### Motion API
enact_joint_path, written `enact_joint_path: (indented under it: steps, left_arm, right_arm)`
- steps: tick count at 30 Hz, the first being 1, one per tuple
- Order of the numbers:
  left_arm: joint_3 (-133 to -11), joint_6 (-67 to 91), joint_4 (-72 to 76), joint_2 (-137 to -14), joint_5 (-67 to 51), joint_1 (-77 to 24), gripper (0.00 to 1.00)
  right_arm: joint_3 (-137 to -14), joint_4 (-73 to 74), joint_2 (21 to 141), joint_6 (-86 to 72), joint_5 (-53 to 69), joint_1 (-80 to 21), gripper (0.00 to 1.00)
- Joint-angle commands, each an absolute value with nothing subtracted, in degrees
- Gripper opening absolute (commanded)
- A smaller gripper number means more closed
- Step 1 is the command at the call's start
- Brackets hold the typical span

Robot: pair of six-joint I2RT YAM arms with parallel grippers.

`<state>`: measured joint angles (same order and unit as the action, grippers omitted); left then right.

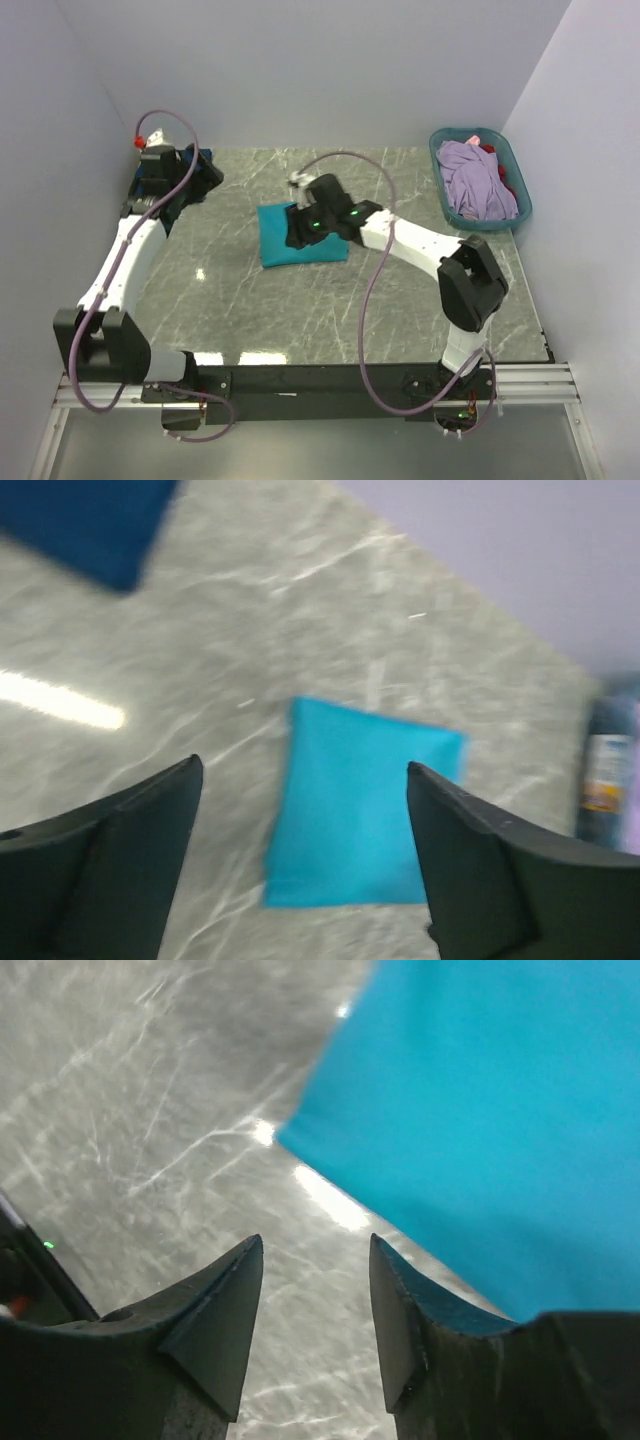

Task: Fold and stack the t-shirts
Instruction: Fold the tshirt, then neatly place the folded tshirt to the corner

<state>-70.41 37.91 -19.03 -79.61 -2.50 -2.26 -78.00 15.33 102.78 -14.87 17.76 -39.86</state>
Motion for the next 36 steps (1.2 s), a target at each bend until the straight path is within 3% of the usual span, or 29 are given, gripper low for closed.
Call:
enact_joint_path:
  steps: [1,4,7,13,22,36]
  left_arm:
    - [-64.79,34.1,-29.61,-77.27,8.25,-2.02,0.9]
    - [-59.87,34.28,-30.67,-72.61,10.89,-1.67,0.98]
    - [-55.91,34.45,-30.06,-71.54,10.29,-0.36,1.0]
    - [-52.56,34.89,-27.51,-75.67,-2.36,4.65,0.99]
    - [-52.47,35.6,-27.07,-80.33,-10.1,10.81,1.0]
    - [-52.91,35.6,-27.25,-82.0,-10.2,11.34,0.96]
  right_arm:
    - [-85.92,21.0,104.58,-7.22,1.95,-46.13,0.54]
    - [-92.6,23.02,109.06,-3.96,-2.98,-51.23,0.56]
    - [-98.76,24.6,114.16,-1.24,-6.67,-55.01,0.57]
    - [-107.13,29.18,123.39,3.42,-11.06,-59.67,0.57]
    - [-107.32,28.3,128.67,8.17,-20.38,-63.36,0.56]
    - [-104.33,22.94,132.71,15.47,-31.81,-65.57,0.5]
